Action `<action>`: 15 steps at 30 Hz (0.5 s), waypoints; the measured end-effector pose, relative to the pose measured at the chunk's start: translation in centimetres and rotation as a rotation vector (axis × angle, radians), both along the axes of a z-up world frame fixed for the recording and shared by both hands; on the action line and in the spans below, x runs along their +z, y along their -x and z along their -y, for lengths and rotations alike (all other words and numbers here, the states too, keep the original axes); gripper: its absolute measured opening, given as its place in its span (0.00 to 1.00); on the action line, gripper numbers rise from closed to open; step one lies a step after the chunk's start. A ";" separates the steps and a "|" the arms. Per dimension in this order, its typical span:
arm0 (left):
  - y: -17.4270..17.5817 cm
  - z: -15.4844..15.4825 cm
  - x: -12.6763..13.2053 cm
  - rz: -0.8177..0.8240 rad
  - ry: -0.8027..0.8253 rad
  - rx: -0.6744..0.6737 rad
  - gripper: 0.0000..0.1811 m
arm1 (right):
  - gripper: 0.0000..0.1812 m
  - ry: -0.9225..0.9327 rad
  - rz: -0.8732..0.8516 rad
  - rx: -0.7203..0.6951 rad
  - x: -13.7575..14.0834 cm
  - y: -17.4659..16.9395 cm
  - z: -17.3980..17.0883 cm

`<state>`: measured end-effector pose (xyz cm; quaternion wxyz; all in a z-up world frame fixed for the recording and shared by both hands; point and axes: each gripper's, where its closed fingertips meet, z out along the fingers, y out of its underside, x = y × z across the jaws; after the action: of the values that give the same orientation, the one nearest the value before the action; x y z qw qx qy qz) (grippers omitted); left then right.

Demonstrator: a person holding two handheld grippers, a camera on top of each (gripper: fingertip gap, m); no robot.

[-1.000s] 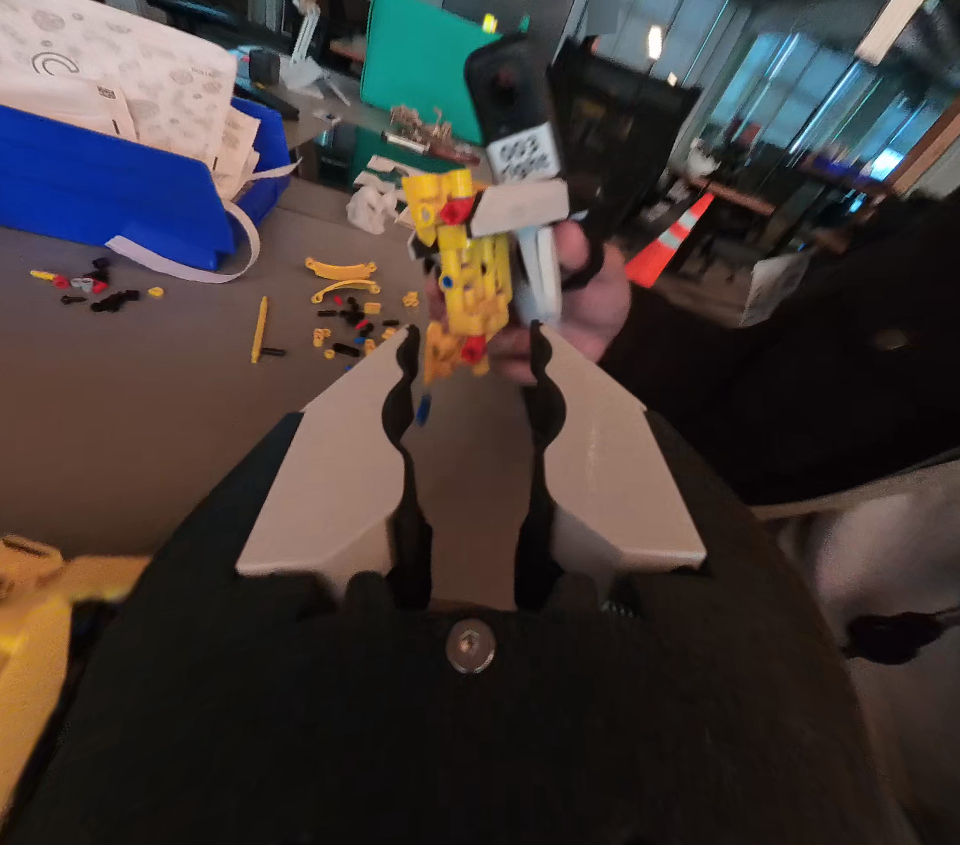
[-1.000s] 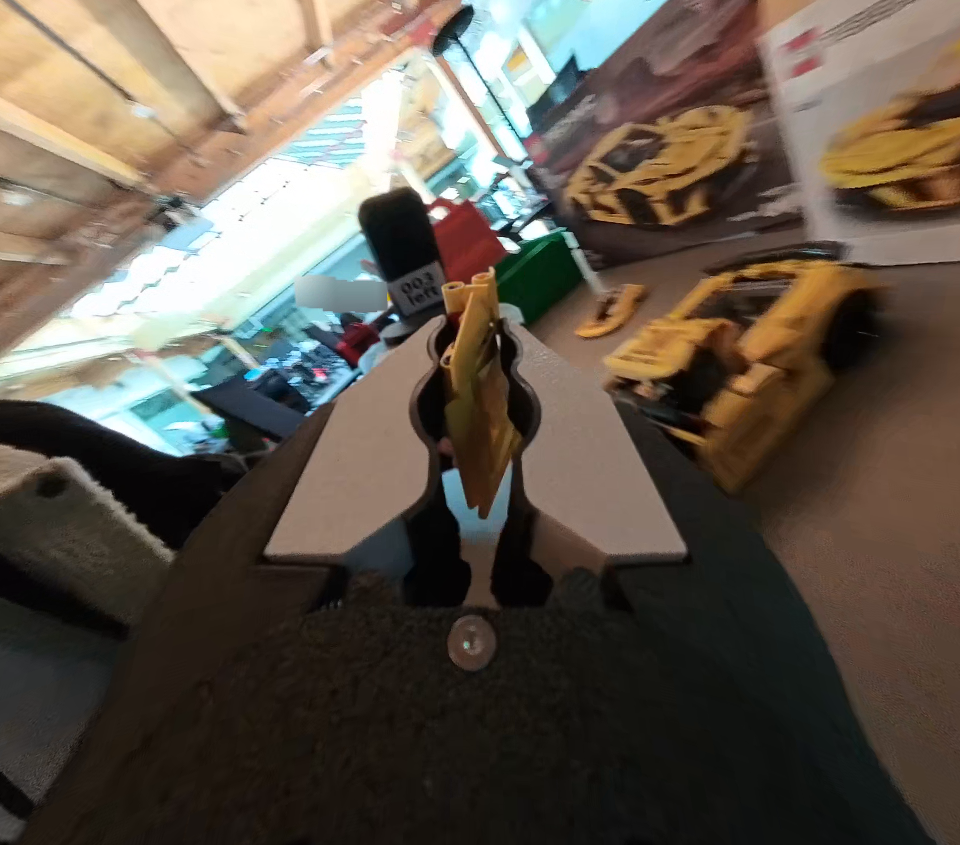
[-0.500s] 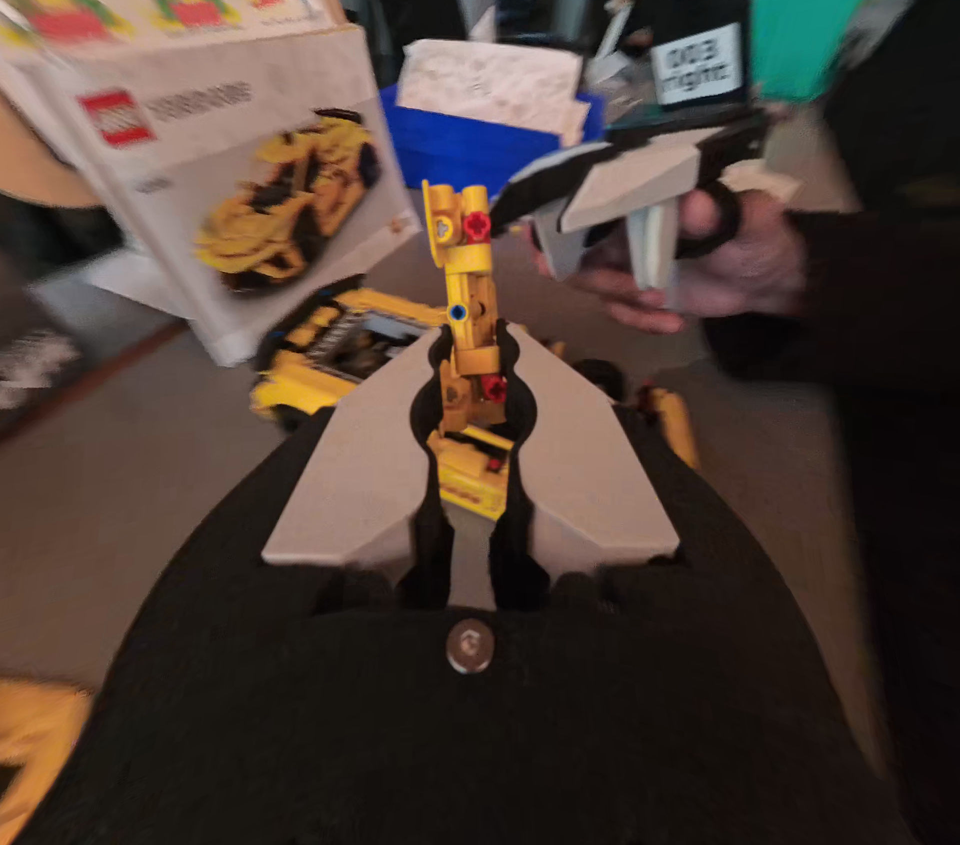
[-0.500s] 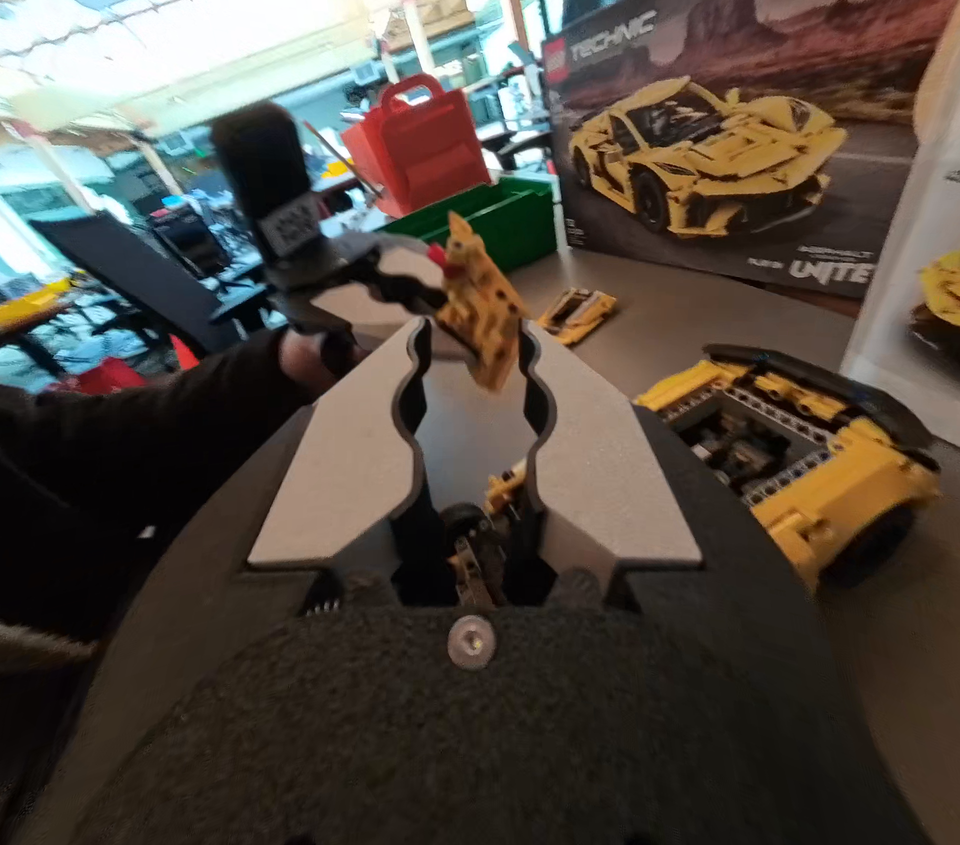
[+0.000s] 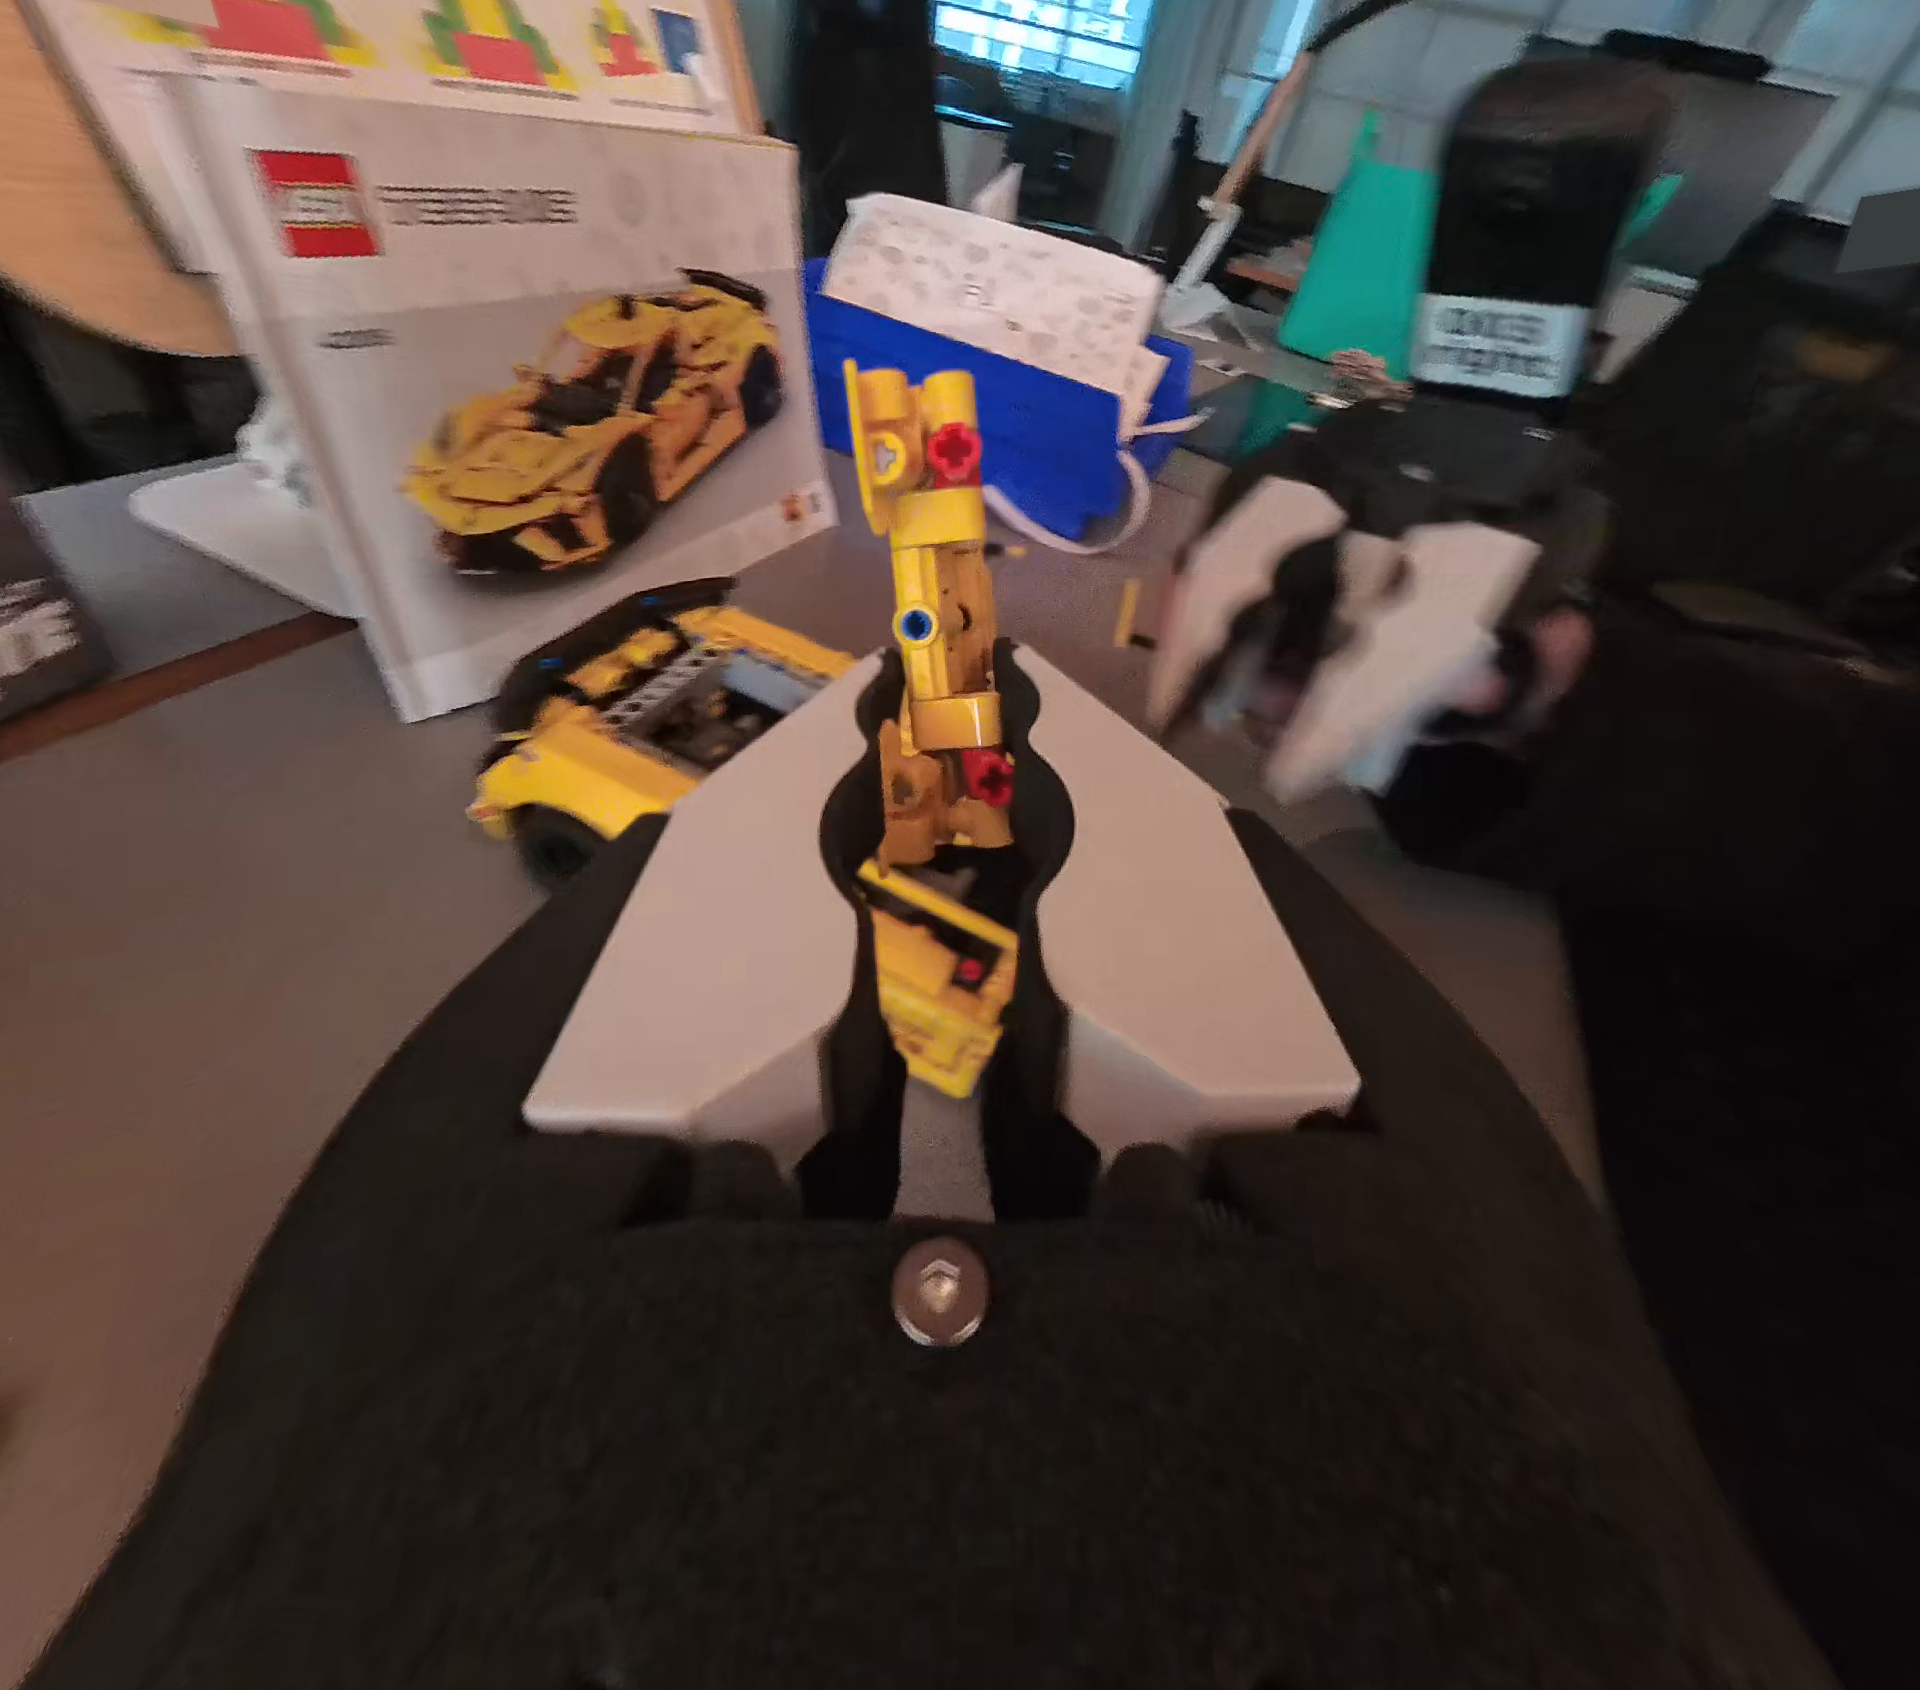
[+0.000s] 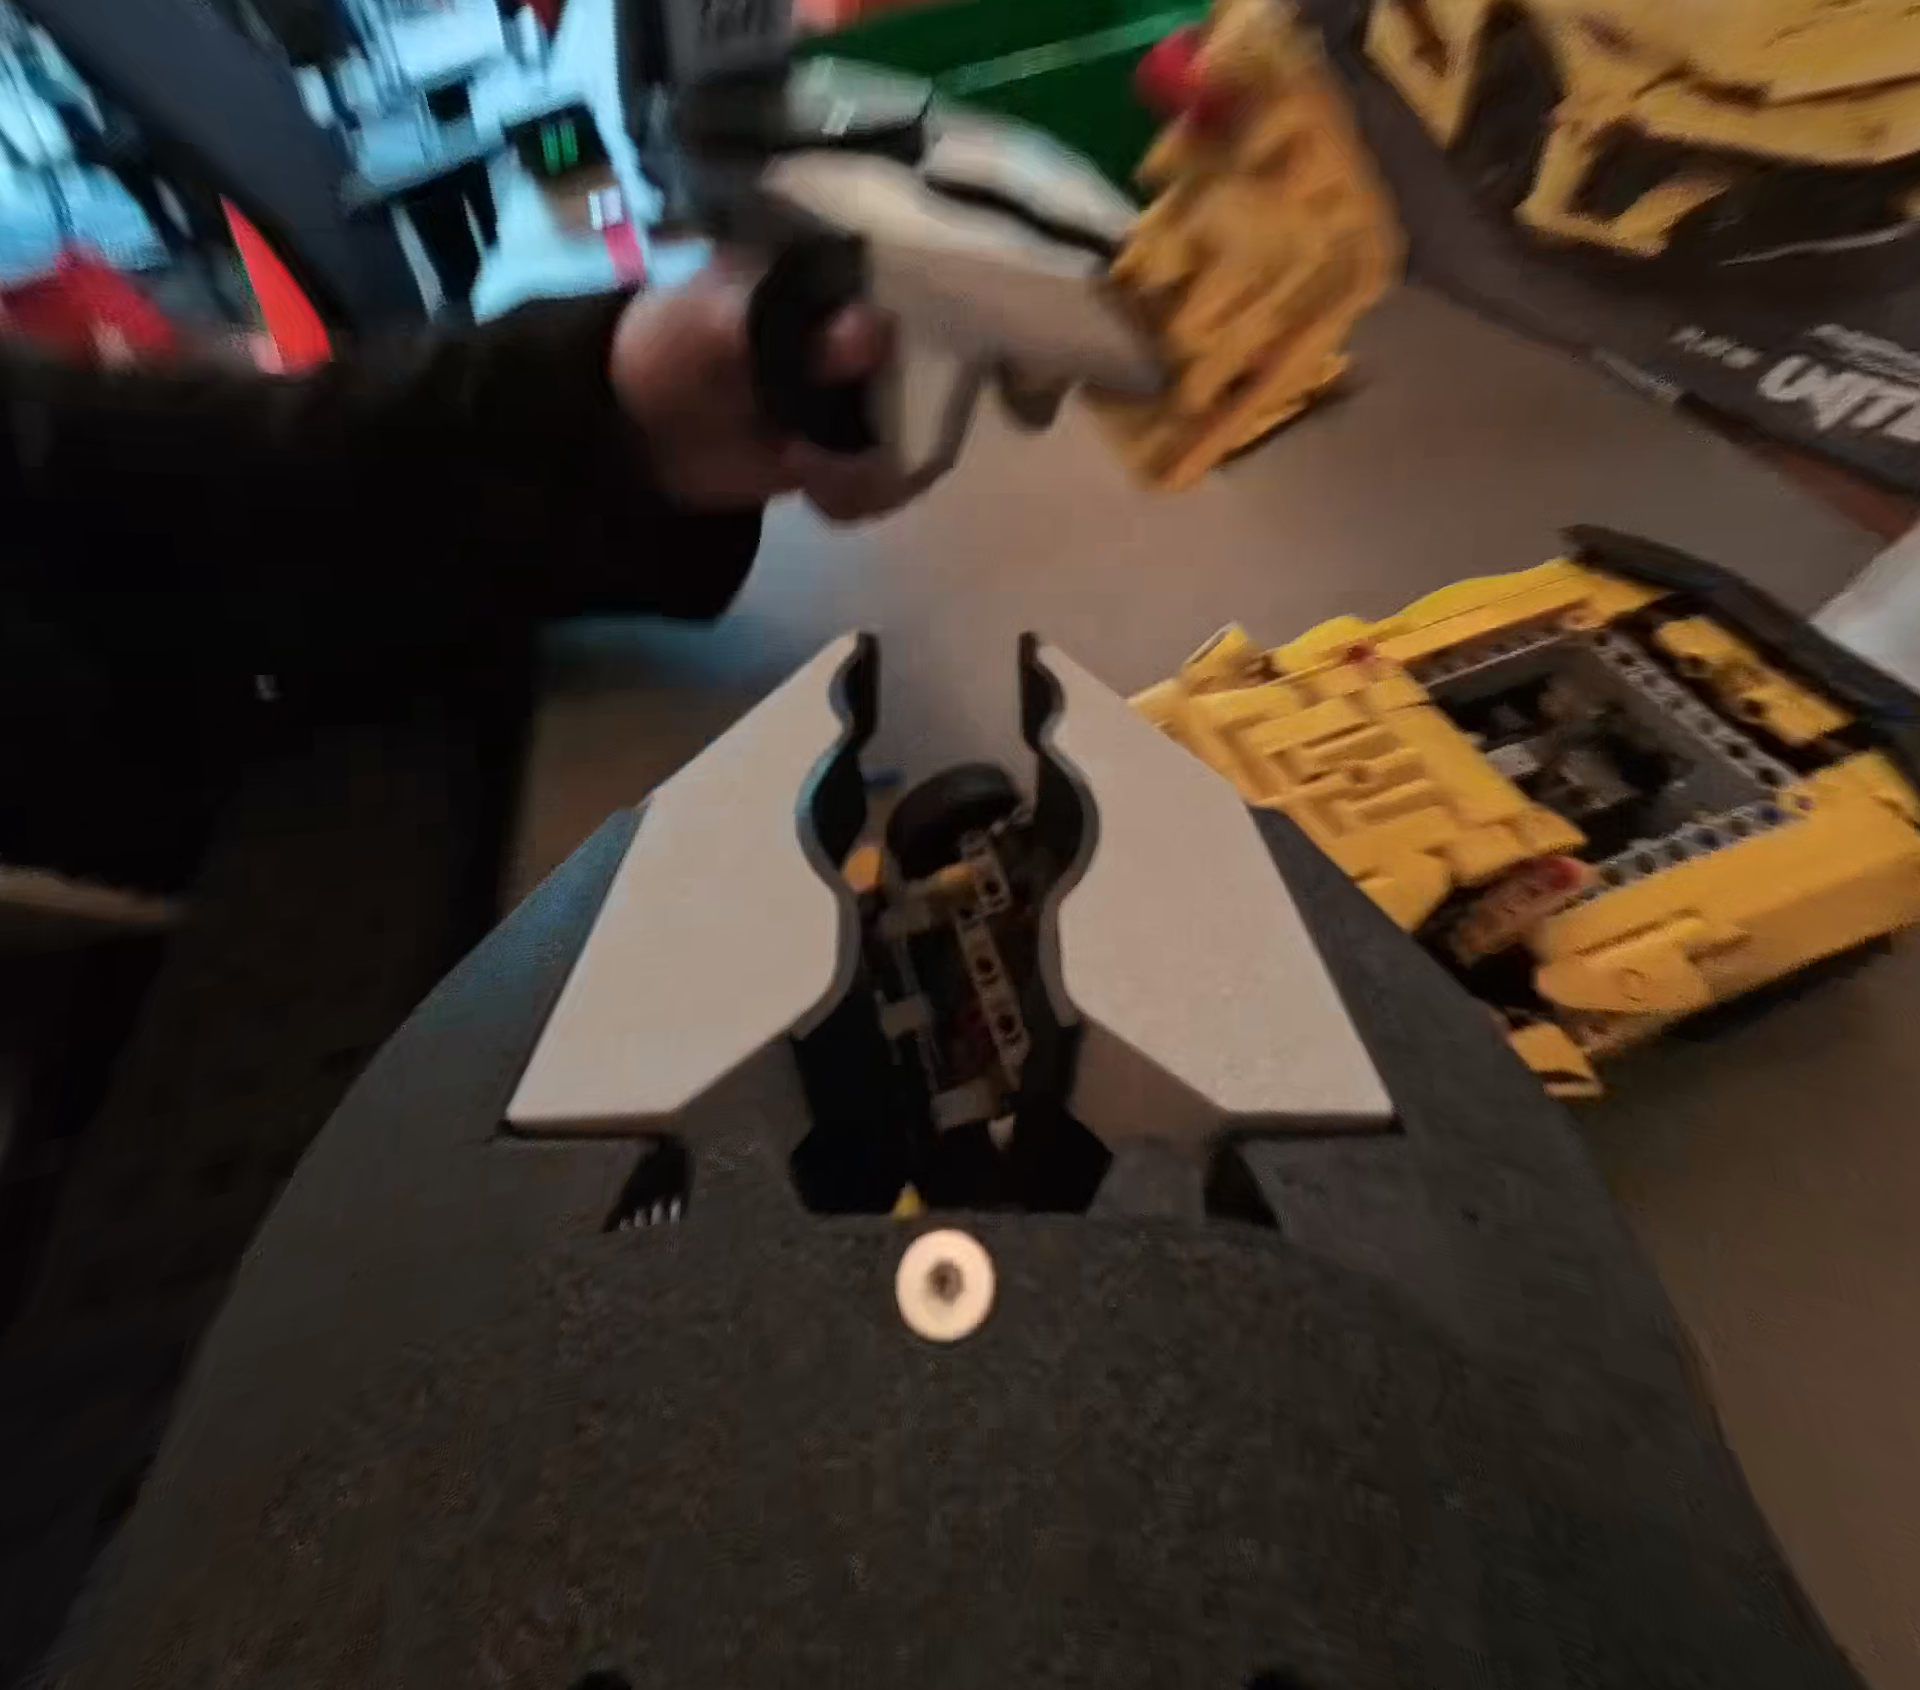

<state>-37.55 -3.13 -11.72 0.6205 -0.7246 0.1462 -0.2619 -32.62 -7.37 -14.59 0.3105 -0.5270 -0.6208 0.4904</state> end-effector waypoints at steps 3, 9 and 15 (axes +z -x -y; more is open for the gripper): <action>4.1 -0.8 -0.5 -0.044 0.017 0.121 0.09 | 0.19 -0.138 0.157 0.096 -3.7 0.7 3.8; 11.8 -0.7 -0.9 0.003 0.048 0.280 0.09 | 0.25 -0.391 0.467 0.145 -8.9 3.8 5.9; 15.2 0.0 -0.6 0.111 0.025 0.336 0.10 | 0.20 -0.436 0.573 0.124 -9.8 7.5 5.8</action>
<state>-52.73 -3.12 -12.33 0.6535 -0.7309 -0.0149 -0.1960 -40.12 -13.14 -24.40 0.1990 -0.5258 -0.8032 0.1969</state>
